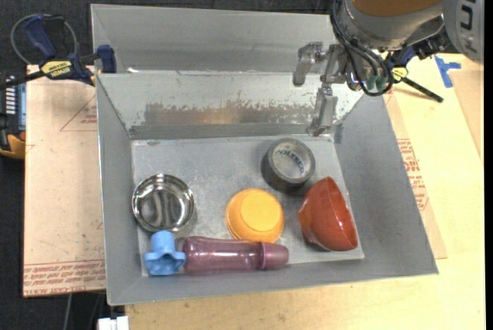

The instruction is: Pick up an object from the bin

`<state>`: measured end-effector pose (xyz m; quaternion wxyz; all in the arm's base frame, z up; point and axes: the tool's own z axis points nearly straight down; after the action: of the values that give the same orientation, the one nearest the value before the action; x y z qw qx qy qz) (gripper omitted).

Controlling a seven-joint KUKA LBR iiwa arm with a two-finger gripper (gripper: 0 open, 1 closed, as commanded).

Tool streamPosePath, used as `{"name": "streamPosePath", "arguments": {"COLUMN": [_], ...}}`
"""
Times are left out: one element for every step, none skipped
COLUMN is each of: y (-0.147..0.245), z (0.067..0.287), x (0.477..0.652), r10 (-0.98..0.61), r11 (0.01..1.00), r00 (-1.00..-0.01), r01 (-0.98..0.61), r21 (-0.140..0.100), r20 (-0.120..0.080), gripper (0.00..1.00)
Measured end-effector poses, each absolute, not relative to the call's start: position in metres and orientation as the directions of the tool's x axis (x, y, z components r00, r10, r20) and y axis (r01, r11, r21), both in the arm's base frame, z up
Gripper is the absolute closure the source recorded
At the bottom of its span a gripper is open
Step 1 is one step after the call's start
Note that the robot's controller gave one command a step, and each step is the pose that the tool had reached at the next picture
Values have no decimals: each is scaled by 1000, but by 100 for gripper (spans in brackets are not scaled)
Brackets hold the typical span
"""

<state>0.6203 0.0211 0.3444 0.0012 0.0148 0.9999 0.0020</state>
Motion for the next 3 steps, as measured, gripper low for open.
{"name": "streamPosePath", "arguments": {"y": [-42, 9, -19], "z": [311, 357, 325], "x": [611, 619, 618], "r10": [-234, -13, -236], "r11": [972, 1000, 972], "r00": [-972, -1000, -972], "r01": [-234, -13, -236], "r21": [1, 7, 3], "r20": [-6, -6, -6], "gripper": [0, 0, 0]}}
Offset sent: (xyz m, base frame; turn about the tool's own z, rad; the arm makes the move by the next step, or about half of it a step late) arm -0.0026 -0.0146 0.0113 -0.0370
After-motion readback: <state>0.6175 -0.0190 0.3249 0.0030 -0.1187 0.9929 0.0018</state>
